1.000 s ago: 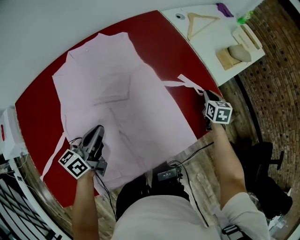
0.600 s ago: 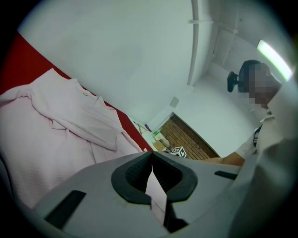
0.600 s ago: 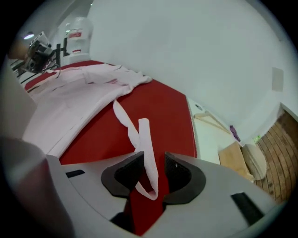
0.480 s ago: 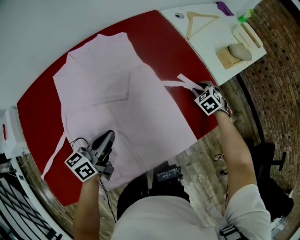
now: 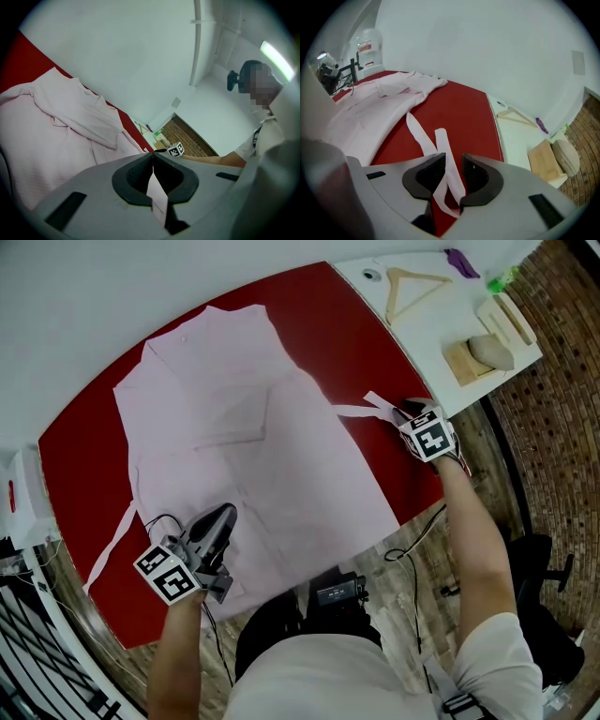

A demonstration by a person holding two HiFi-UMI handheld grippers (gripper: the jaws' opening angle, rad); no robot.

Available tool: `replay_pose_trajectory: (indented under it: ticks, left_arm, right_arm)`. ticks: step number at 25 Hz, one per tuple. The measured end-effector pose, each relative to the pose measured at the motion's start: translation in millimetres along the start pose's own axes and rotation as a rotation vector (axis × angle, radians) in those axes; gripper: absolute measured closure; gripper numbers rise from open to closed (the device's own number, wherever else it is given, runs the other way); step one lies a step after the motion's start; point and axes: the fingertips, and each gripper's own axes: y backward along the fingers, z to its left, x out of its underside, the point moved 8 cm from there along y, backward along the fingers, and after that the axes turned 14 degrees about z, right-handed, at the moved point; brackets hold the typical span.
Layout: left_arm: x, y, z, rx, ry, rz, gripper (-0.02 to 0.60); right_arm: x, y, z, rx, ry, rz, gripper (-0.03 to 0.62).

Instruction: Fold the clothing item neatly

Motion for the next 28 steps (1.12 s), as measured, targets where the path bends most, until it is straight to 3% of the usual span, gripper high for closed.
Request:
replay_pose_trajectory:
  ticks: [2, 5, 7, 10, 12, 16, 21, 28]
  left_arm:
    - [0, -2, 0, 0.003, 0.0, 0.0, 0.575]
    - [1, -6, -4, 0.012, -0.006, 0.004, 0.575]
    - [2, -6, -5, 0.015, -0.007, 0.006, 0.575]
    - [5, -2, -2, 0.012, 0.004, 0.0, 0.575]
    - [6, 2, 0, 0.013, 0.009, -0.005, 0.575]
    - [8, 10, 2, 0.013, 0.019, -0.024, 0.575]
    - [7, 20, 5, 0.02, 0.021, -0.057, 0.575]
    - [-3, 34, 14, -0.018, 0.019, -0.11, 0.575]
  right_arm:
    - [-19, -4, 13, -0.009, 0.044, -0.024, 0.482]
    - [-37, -19, 32, -0.004, 0.134, 0.029, 0.482]
    - [-41, -27, 30, -0.019, 0.085, 0.056, 0.513]
    - [-44, -27, 18, -0.058, -0.071, 0.062, 0.571]
    - [-45, -18, 11, -0.05, -0.126, 0.04, 0.576]
    - [-53, 19, -10, -0.035, -0.238, -0.069, 0.576]
    - [-73, 86, -25, -0.104, -0.379, -0.282, 0.576]
    - [-140, 158, 9, -0.182, -0.312, -0.483, 0.576]
